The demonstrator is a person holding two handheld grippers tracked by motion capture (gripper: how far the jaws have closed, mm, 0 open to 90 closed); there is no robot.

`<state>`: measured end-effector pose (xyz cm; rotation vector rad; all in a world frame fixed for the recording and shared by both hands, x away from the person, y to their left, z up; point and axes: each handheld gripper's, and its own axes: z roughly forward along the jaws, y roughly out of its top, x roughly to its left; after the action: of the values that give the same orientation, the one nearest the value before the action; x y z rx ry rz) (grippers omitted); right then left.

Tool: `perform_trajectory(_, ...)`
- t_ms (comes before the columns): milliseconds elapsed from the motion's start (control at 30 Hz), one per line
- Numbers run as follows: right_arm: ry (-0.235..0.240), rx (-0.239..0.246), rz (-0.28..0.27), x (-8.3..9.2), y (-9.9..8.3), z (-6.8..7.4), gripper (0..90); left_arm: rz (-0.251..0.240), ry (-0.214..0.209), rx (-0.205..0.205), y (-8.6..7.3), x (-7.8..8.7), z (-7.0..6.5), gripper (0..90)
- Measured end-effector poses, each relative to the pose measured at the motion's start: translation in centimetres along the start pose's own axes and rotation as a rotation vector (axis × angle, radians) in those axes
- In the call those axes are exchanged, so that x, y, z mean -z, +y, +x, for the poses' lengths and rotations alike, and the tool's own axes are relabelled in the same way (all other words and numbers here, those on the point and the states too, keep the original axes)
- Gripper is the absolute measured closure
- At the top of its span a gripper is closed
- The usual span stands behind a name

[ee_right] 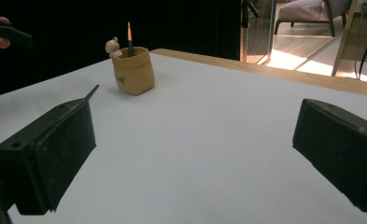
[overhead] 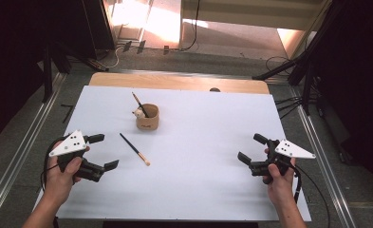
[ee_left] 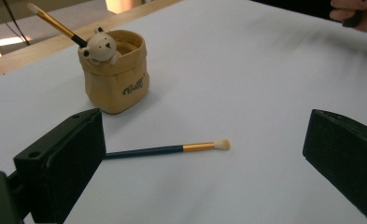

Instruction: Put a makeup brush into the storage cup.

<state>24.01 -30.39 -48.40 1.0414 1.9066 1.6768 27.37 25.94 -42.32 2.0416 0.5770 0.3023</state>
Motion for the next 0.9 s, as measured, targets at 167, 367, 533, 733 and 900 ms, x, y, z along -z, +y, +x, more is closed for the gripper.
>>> perform_trajectory(167, -0.002, 0.004, -0.003, 0.3, 0.0, -0.1, 0.0, 0.047, -0.031, -0.028, 0.5, -0.6, 0.4, 0.0)
perform_trajectory(367, -0.003, 0.001, 0.004, 0.4, -0.2, 0.0, 0.0, 0.065, -0.040, -0.043, 0.9, -1.3, 1.0, 0.0)
perform_trajectory(533, 0.000, 0.006, 0.012, 0.4, -0.3, -0.1, 0.0, 0.096, -0.046, -0.074, 1.1, -2.0, 1.3, 0.0)
perform_trajectory(733, 0.002, 0.010, 0.023, 0.3, -0.5, -0.1, 0.0, 0.132, -0.047, -0.108, 1.6, -2.5, 1.7, 0.0)
perform_trajectory(900, 0.001, 0.018, 0.021, 0.4, -0.5, -0.1, 0.0, 0.157, -0.057, -0.131, 2.1, -3.0, 2.0, 0.0)
